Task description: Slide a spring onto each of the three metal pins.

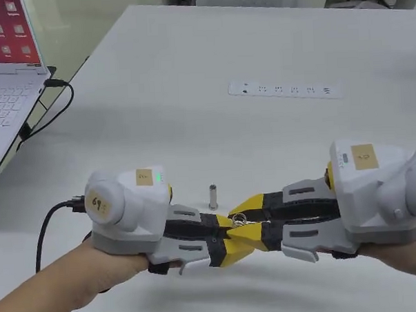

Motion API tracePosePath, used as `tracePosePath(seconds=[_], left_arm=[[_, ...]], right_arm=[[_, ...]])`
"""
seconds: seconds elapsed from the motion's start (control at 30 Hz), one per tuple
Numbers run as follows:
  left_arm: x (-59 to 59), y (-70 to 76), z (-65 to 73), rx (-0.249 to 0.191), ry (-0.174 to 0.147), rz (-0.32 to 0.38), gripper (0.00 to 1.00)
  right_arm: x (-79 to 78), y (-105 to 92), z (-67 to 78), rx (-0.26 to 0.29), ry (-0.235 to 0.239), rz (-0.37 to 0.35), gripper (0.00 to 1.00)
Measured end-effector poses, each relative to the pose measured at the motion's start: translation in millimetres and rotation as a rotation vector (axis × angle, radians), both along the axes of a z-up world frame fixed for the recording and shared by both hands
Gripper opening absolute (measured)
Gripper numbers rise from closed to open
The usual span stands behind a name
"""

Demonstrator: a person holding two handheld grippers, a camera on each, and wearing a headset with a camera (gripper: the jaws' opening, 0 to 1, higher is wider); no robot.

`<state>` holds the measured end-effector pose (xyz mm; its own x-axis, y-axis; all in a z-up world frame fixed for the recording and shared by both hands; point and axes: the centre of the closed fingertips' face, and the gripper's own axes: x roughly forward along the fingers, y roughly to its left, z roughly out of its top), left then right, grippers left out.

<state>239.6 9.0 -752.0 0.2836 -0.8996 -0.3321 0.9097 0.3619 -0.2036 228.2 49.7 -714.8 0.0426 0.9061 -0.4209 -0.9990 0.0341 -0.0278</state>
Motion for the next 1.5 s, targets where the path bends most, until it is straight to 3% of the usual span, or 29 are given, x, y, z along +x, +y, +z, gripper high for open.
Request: tracePosePath(seconds=[0.2, 0.3, 0.73, 1.0, 1.5], left_arm=[[2.0, 0.9, 0.8, 0.000, -0.002, 0.010, 0.05], [4.3, 1.4, 1.7, -0.003, -0.012, 0.022, 0.12], [9.5, 9.1, -0.9, 0.012, -0.021, 0.057, 0.24], [17.1, 26.4, -2.1, 0.018, -0.029, 0.113, 0.32], [21.0, 65.2, -9.8, 0.040, -0.038, 0.226, 0.59]], right_arm=[[3.0, 0.4, 0.2, 0.003, -0.003, -0.009, 0.07], [4.5, 0.4, 1.0, 0.006, -0.007, -0.015, 0.07], [9.1, -1.0, -1.0, 0.006, -0.014, -0.024, 0.08], [12.3, -3.4, -1.6, 0.006, -0.015, -0.041, 0.08], [17.7, -8.3, -0.5, 0.010, -0.032, -0.089, 0.08]])
